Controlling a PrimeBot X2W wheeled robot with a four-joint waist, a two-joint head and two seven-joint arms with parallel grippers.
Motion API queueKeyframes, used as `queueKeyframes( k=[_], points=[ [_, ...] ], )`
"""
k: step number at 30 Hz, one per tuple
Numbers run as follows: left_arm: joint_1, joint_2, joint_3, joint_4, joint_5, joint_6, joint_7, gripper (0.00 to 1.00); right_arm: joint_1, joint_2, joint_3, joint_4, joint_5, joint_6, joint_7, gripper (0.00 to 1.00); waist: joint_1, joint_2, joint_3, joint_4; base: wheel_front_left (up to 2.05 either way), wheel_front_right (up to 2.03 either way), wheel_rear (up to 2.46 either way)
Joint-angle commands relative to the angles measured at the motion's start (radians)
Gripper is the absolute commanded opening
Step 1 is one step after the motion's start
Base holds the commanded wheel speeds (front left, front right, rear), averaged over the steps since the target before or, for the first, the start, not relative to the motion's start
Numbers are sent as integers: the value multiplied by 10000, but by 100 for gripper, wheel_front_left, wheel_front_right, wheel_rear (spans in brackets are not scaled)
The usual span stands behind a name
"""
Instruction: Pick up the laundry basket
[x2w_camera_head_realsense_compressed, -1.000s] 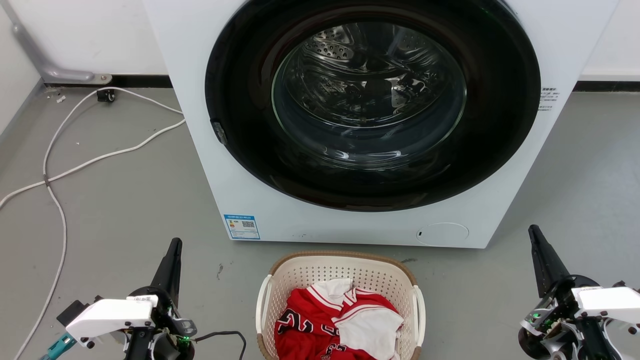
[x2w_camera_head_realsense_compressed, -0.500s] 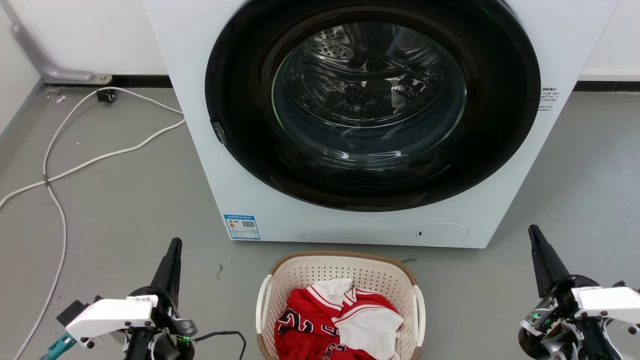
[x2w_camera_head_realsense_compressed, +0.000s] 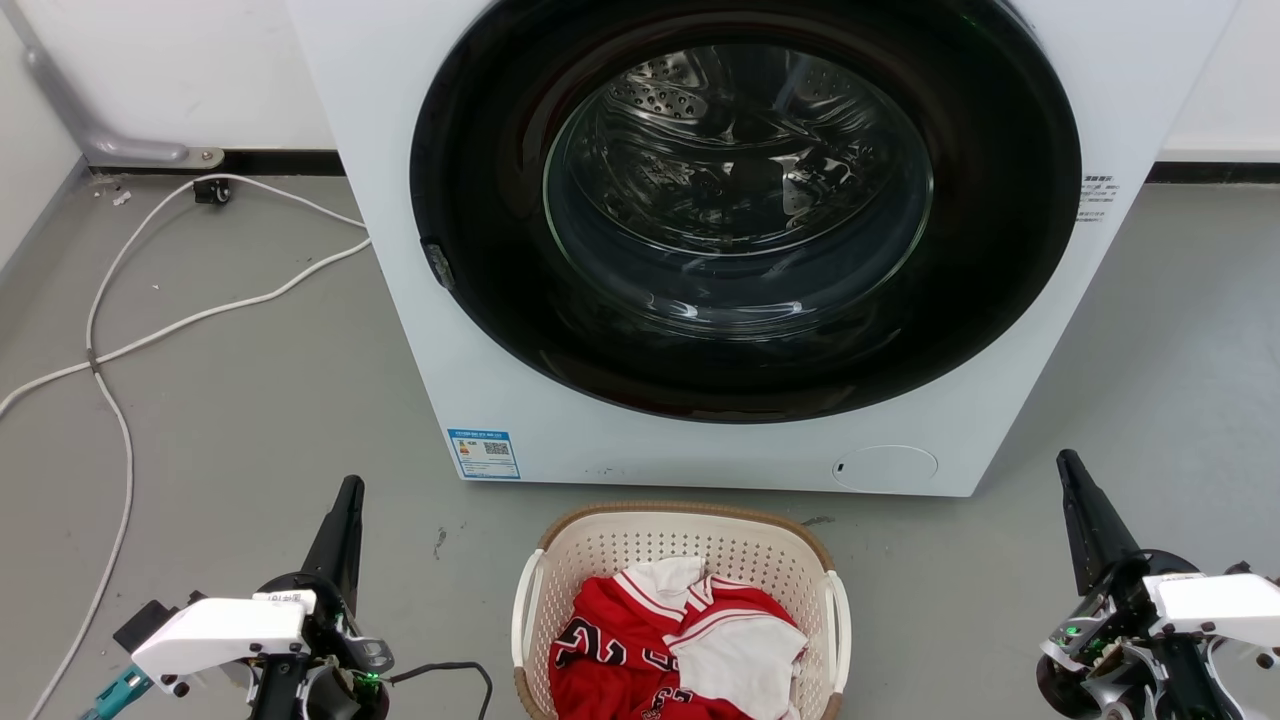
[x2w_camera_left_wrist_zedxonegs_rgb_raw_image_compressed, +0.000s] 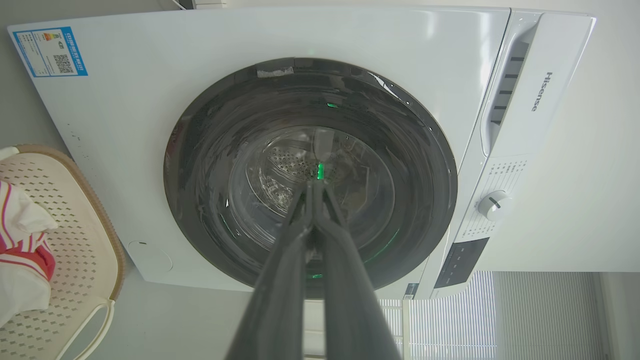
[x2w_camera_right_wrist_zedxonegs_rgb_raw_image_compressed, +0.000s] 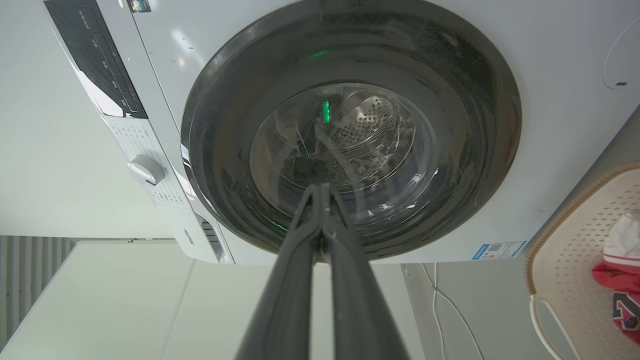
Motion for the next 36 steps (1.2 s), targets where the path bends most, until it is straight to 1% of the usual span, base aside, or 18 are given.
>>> queueKeyframes(
  k=[1, 2, 3, 8, 13, 18, 31, 32, 33, 36],
  points=[
    [-59, -11, 25, -1, -22, -29, 19, 0, -113, 36, -9, 12, -56, -3, 23, 0, 0, -1, 0, 0, 0, 0, 0],
    [-59, -11, 25, -1, -22, -29, 19, 0, -113, 36, -9, 12, -56, -3, 23, 0, 0, -1, 0, 0, 0, 0, 0],
    [14, -2, -8, 28, 0, 0, -4, 100, 18, 0, 4, 23, -1, 0, -4, 100, 0, -1, 0, 0, 0, 0, 0],
    [169, -20, -96, 44, 88, 2, -170, 100, 198, 12, 52, 119, -78, -2, -168, 100, 0, -1, 4, -3, 0, 0, 0],
    [210, -18, -68, -121, 691, 2, -425, 100, 285, 11, 6, 28, -659, -2, -423, 100, 0, -1, 12, -5, 0, 0, 0],
    [219, -16, -81, -389, 1745, 89, -666, 100, 368, 11, -19, -259, -1869, -2, -664, 100, 0, -1, 26, -4, 0, 0, 0],
    [407, -12, -552, -1020, 4749, 698, -1229, 100, 686, 11, 301, -1102, -5397, -2, -1228, 100, 0, -1, 53, -6, 0, 0, 0],
    [419, -11, -587, -1052, 4950, 738, -1269, 100, 709, 11, 327, -1150, -5652, -2, -1272, 100, 0, -1, 55, -5, 0, 0, 0],
    [419, -11, -587, -1052, 4950, 738, -1269, 100, 709, 11, 327, -1150, -5652, -2, -1272, 100, 0, -1, 55, -5, 0, 0, 0],
    [445, -11, -690, -1140, 5547, 845, -1389, 100, 763, 11, 411, -1298, -6442, -2, -1387, 100, 0, -1, 62, -2, 0, 0, 0]
  ],
)
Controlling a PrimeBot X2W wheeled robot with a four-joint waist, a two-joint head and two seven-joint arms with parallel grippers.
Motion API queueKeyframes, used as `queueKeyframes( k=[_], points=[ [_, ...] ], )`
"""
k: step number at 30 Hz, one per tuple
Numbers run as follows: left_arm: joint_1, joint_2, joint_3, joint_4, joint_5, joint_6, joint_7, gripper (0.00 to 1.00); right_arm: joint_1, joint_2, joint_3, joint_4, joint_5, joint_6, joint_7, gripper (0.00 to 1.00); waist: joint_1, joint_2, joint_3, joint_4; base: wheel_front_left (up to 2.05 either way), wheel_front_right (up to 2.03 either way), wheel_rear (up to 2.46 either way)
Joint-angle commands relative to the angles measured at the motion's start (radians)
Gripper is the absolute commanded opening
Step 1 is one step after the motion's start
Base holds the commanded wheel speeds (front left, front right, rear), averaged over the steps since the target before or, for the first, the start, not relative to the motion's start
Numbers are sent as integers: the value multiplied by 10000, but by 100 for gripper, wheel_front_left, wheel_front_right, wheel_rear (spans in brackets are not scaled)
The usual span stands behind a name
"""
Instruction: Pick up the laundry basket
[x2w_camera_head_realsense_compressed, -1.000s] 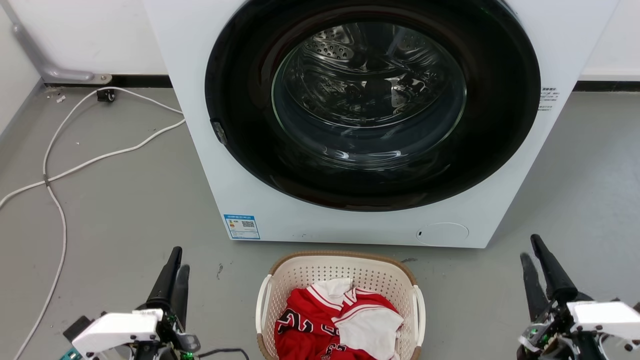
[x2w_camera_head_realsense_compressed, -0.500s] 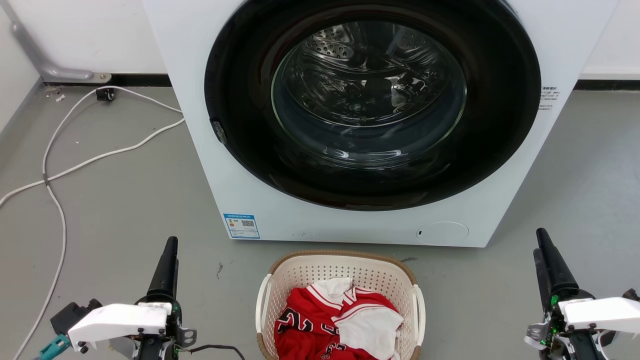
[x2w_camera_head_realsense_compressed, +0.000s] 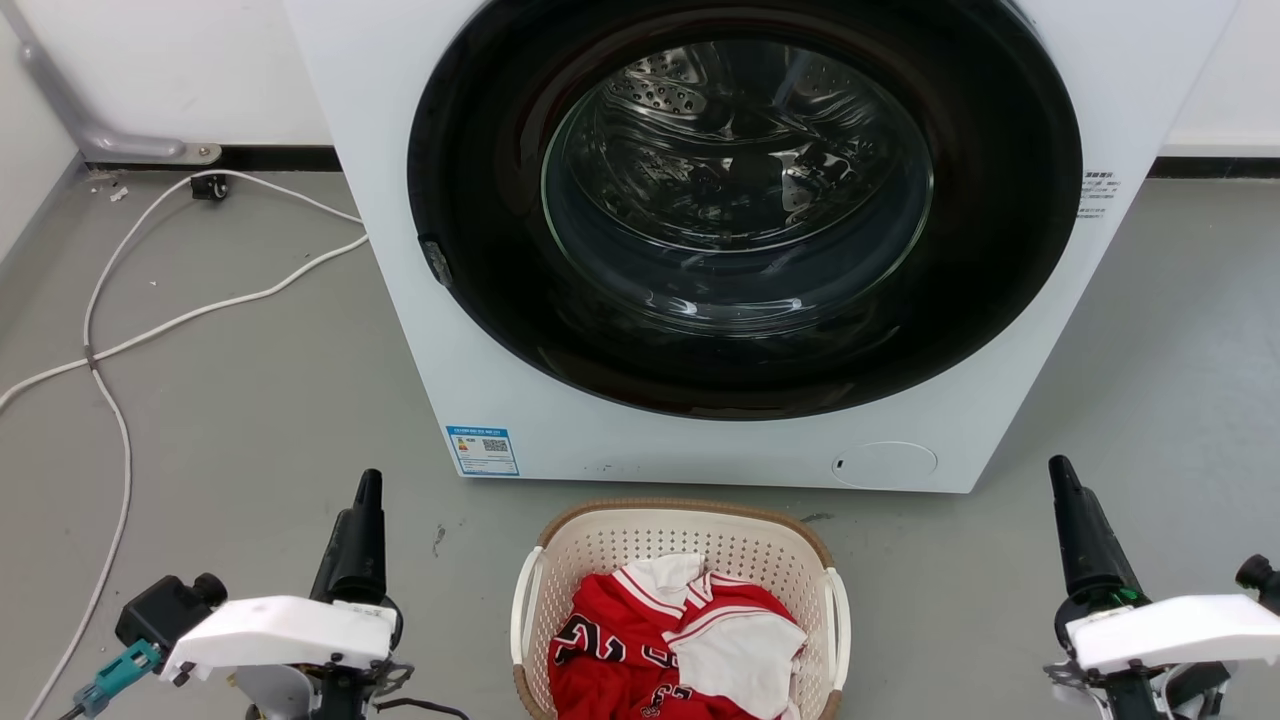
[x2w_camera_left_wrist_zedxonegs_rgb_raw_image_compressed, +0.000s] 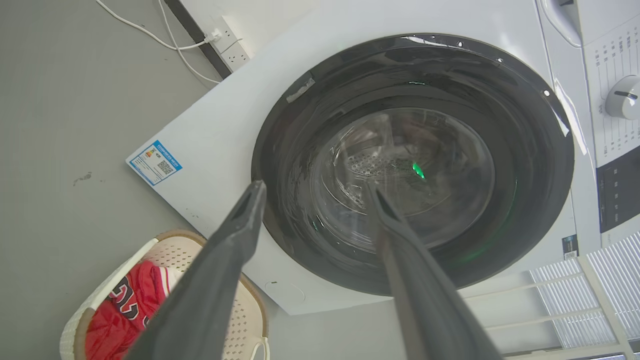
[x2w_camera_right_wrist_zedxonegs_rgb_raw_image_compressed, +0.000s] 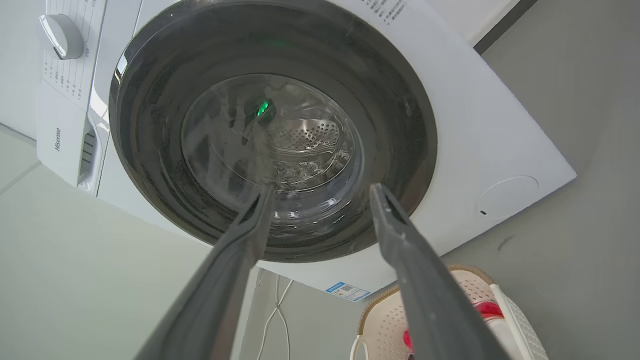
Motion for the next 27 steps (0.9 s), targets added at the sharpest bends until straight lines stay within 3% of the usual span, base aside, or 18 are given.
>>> queueKeyframes(
  k=[1, 13, 27],
  points=[
    [-78, 32, -25, -218, 290, 39, -78, 100, -65, -29, 40, -246, -369, 0, -83, 100, 0, 0, 1, 1, 0, 0, 0],
    [32, 35, -382, -344, 2374, 295, -512, 100, 180, -29, 219, -516, -2808, 0, -516, 100, 0, 0, 30, -10, 0, 0, 0],
    [139, 59, -650, -542, 4165, 300, -952, 100, 420, -28, 373, -801, -4661, 0, -960, 100, 0, 0, 84, -17, 0, 0, 0]
  ],
)
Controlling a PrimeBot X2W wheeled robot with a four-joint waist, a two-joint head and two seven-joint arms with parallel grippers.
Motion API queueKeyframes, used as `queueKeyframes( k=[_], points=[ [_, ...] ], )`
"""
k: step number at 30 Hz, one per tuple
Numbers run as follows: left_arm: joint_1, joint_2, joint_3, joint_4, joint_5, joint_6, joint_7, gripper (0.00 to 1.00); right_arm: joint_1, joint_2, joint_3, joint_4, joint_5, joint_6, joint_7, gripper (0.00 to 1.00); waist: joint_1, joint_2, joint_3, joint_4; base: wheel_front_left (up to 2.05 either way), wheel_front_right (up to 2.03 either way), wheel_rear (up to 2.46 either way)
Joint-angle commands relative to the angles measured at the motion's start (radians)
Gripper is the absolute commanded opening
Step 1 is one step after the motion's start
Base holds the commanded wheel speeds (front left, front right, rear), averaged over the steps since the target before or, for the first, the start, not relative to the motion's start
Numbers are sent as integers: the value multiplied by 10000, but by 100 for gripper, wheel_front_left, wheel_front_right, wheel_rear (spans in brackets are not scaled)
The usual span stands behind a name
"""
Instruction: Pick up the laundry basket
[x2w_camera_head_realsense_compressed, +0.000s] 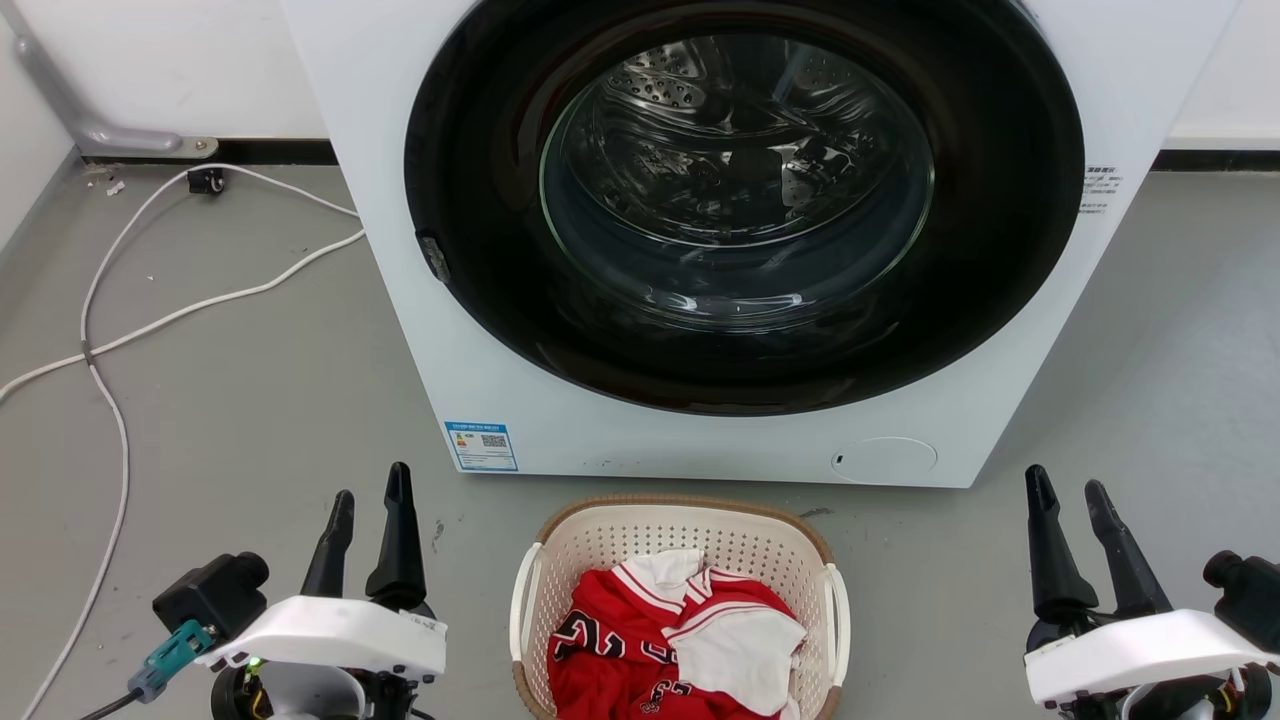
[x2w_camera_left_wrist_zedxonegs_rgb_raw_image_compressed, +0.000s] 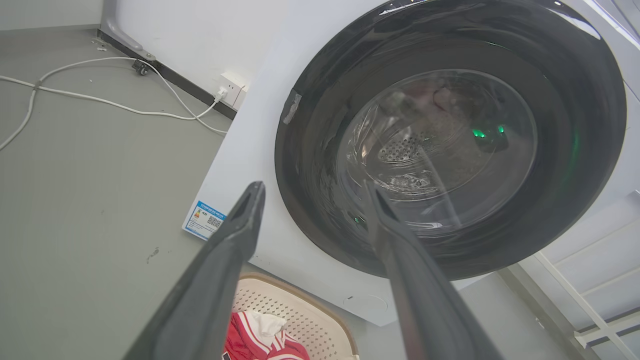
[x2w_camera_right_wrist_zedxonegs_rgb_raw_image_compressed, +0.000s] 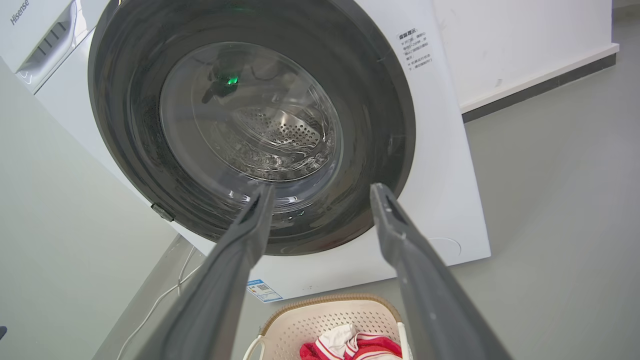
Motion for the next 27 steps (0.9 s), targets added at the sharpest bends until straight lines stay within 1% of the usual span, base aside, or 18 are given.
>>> queueKeyframes(
  k=[1, 11, 27],
  points=[
    [9, 42, -8, -167, 277, -26, -84, 100, 15, -27, 19, -182, -279, 0, -90, 100, 0, 0, 2, 0, 0, 0, 0],
    [129, 37, -58, -317, 1415, 9, -370, 100, 184, -26, 111, -420, -1452, 0, -369, 100, 0, 0, 22, -20, 0, 0, 0],
    [285, 29, -180, -307, 2966, -80, -758, 100, 427, -25, 146, -680, -3056, 0, -772, 100, 0, 0, 36, -16, 0, 0, 0]
  ],
)
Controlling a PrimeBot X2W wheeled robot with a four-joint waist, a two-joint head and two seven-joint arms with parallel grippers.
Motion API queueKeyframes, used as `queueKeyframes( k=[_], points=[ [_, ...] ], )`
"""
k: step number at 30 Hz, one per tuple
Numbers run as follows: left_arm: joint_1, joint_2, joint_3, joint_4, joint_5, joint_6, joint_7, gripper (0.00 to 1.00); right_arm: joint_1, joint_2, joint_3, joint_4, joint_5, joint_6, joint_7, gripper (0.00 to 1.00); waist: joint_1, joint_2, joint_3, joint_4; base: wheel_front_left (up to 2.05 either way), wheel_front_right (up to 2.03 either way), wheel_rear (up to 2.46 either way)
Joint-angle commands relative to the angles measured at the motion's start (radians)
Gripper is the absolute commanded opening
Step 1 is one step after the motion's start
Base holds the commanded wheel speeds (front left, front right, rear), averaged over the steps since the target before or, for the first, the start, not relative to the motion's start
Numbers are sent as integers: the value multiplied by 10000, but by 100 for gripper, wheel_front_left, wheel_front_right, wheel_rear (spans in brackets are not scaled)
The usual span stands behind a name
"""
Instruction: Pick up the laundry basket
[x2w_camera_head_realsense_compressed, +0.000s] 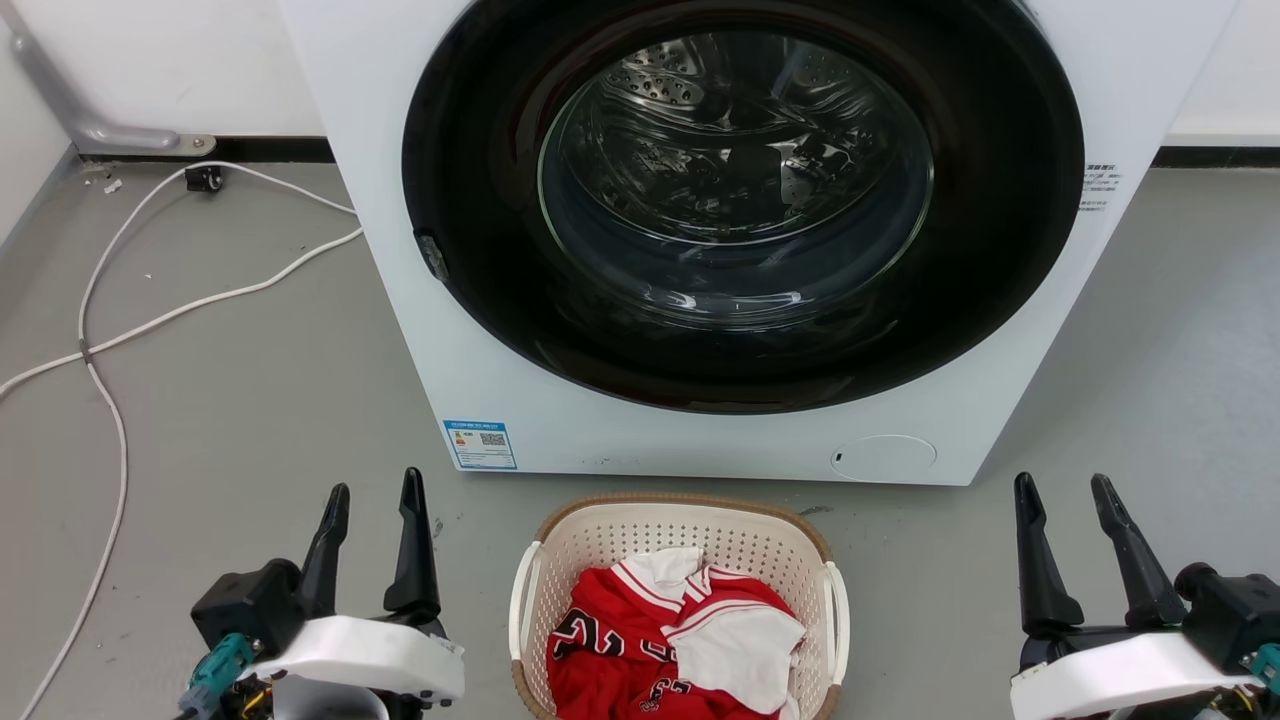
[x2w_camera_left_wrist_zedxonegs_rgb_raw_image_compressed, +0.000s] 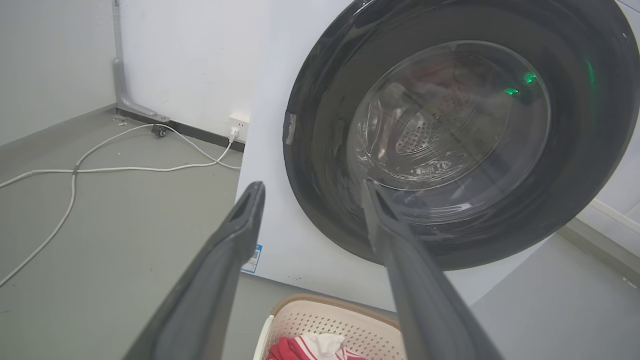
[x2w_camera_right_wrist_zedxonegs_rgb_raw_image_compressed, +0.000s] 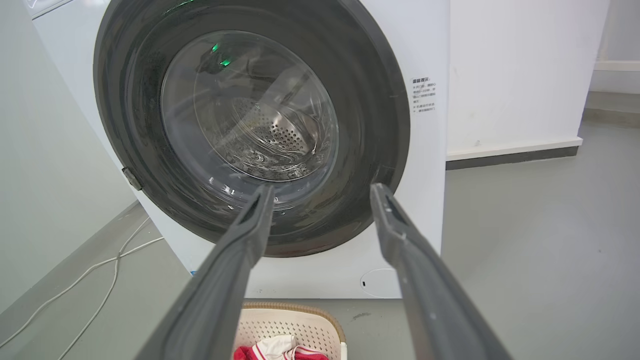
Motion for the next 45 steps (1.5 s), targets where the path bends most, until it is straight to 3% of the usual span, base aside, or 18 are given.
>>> queueKeyframes(
  k=[1, 45],
  points=[
    [21, 27, -35, -53, 248, -38, -96, 100, 60, -23, 7, -141, -281, 0, -95, 100, 0, 0, -4, 0, 0, 0, 0],
    [482, 28, -272, 221, 3247, 245, -887, 100, 630, -19, 72, -350, -3577, -1, -865, 100, 0, 0, 4, 24, 0, 0, 0]
  ],
)
